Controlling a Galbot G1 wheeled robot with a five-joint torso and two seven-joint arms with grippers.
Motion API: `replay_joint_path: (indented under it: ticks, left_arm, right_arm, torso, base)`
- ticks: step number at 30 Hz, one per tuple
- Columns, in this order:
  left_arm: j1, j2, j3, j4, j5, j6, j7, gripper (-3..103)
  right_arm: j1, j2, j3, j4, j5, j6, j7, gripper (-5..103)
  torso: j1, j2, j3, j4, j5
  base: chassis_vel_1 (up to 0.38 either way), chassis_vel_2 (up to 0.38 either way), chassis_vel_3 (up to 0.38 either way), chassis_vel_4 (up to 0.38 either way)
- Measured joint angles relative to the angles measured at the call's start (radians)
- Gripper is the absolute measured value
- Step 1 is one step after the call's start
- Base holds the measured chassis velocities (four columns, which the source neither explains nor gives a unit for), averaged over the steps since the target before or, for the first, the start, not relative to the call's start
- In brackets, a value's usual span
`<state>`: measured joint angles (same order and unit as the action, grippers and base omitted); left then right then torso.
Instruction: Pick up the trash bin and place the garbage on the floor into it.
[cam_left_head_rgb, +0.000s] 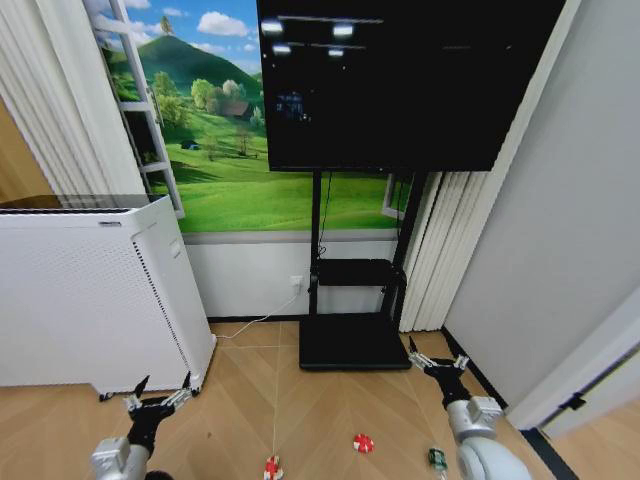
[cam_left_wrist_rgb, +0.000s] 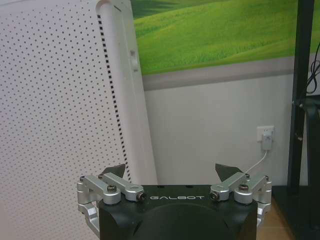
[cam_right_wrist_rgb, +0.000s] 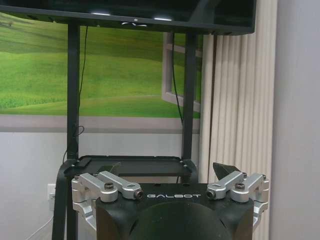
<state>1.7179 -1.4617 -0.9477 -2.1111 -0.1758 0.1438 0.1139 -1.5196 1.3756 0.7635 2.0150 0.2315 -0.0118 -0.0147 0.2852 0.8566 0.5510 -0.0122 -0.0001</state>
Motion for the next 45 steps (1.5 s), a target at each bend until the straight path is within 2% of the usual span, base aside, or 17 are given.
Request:
replay_joint_path:
  ticks: [6,7,10,12,14,16,19,20,21,22,23,25,26,27,29,39,45]
  left_arm:
    - [0.072,0.014,-0.026,-0.008,-0.012,0.008,0.011,98]
    - [0.134,0.009,-0.062,-0.014,-0.018,0.021,0.022,98]
    - [0.208,-0.006,-0.12,-0.009,-0.036,0.035,0.036,98]
    - [0.219,-0.008,-0.127,-0.006,-0.042,0.037,0.037,98]
    - [0.306,-0.012,-0.181,0.043,-0.128,0.038,0.035,98]
    - [0.315,-0.011,-0.186,0.052,-0.138,0.036,0.033,97]
    - [0.35,0.003,-0.225,0.125,-0.183,-0.036,0.031,97]
    - [0.35,0.003,-0.225,0.125,-0.183,-0.036,0.031,97]
    - [0.35,0.007,-0.245,0.159,-0.189,-0.113,0.035,97]
    - [0.35,0.007,-0.245,0.159,-0.189,-0.113,0.035,97]
    - [0.328,0.004,-0.259,0.166,-0.194,-0.216,0.051,94]
    - [0.28,-0.015,-0.238,0.12,-0.24,-0.326,0.1,98]
    - [0.28,-0.015,-0.238,0.12,-0.24,-0.326,0.1,98]
    - [0.252,-0.022,-0.242,0.111,-0.181,-0.357,0.1,100]
    - [0.236,-0.023,-0.248,0.109,-0.148,-0.377,0.095,98]
    - [0.239,-0.016,-0.277,0.142,-0.146,-0.439,0.085,99]
    - [0.242,-0.031,-0.264,0.195,-0.128,-0.471,0.107,99]
  right_arm:
    - [-0.017,0.009,0.014,-0.002,-0.007,0.018,0.0,100]
    - [-0.017,0.011,0.017,-0.004,-0.008,0.022,-0.001,100]
    - [-0.016,0.013,0.021,-0.017,-0.008,0.028,-0.001,100]
    - [-0.015,0.014,0.022,-0.02,-0.008,0.029,-0.001,100]
    - [-0.02,0.023,0.035,-0.043,-0.009,0.046,-0.007,100]
    - [-0.023,0.024,0.038,-0.045,-0.009,0.048,-0.008,100]
    - [-0.034,0.038,0.051,-0.062,-0.011,0.063,-0.01,100]
    - [-0.034,0.038,0.051,-0.062,-0.011,0.063,-0.01,100]
    - [-0.034,0.042,0.051,-0.069,-0.012,0.065,-0.01,100]
    - [-0.034,0.042,0.051,-0.069,-0.012,0.065,-0.01,100]
    - [-0.025,0.044,0.041,-0.075,-0.012,0.066,-0.009,100]
    - [-0.013,0.041,0.032,-0.075,-0.005,0.071,-0.006,100]
    - [-0.013,0.041,0.032,-0.075,-0.005,0.071,-0.006,100]
    - [-0.011,0.039,0.032,-0.075,-0.004,0.072,-0.006,100]
    - [-0.012,0.038,0.035,-0.075,-0.004,0.072,-0.006,100]
    - [-0.019,0.049,0.031,-0.077,-0.011,0.076,-0.007,100]
    - [-0.019,0.066,0.011,-0.076,-0.033,0.076,-0.01,100]
  torso:
    - [-0.001,0.0,0.0,-0.0003,0.0]
    - [-0.001,0.001,0.0,-0.0002,-0.0001]
    - [-0.001,0.001,0.0,0.0,0.0001]
    - [-0.001,0.001,0.0,0.0001,0.0003]
    - [0.0,0.0,0.0,0.0002,0.0002]
    - [0.0,0.0,0.0,0.0002,0.0001]
    - [0.0,0.0,0.0,0.0001,0.0001]
    - [0.0,0.0,0.0,0.0001,0.0001]
    - [0.0,0.0,0.0,0.0002,-0.0002]
    - [0.0,0.0,0.0,0.0002,-0.0002]
    - [0.0,0.0,0.0,0.0,0.0002]
    - [0.0,0.0,0.0,0.0,-0.0001]
    - [0.0,0.0,0.0,0.0,-0.0001]
    - [0.0,0.0,0.0,-0.0001,0.0001]
    - [0.0,0.0,0.0,-0.0002,0.0001]
    - [-0.017,-0.039,-0.022,0.0,0.0001]
    - [-0.03,-0.067,-0.038,0.0,0.0]
  base:
    - [0.053,-0.053,-0.047,0.057]
    - [0.06,-0.045,-0.05,0.034]
    - [0.02,-0.015,-0.017,0.011]
    - [0.0,0.0,0.0,0.0]
    - [0.0,0.0,0.0,0.0]
    - [0.0,0.0,0.0,0.0]
    - [0.0,0.0,0.0,0.0]
    - [0.0,0.0,0.0,0.0]
    - [0.0,0.0,0.0,0.0]
    - [0.0,0.0,0.0,0.0]
    - [0.0,0.0,0.0,0.0]
    - [0.0,0.0,0.0,0.0]
    - [0.0,0.0,0.0,0.0]
    - [0.0,0.0,0.0,0.0]
    - [0.0,0.0,0.0,0.0]
    - [0.0,0.0,0.0,0.0]
    - [0.0,0.0,0.0,0.0]
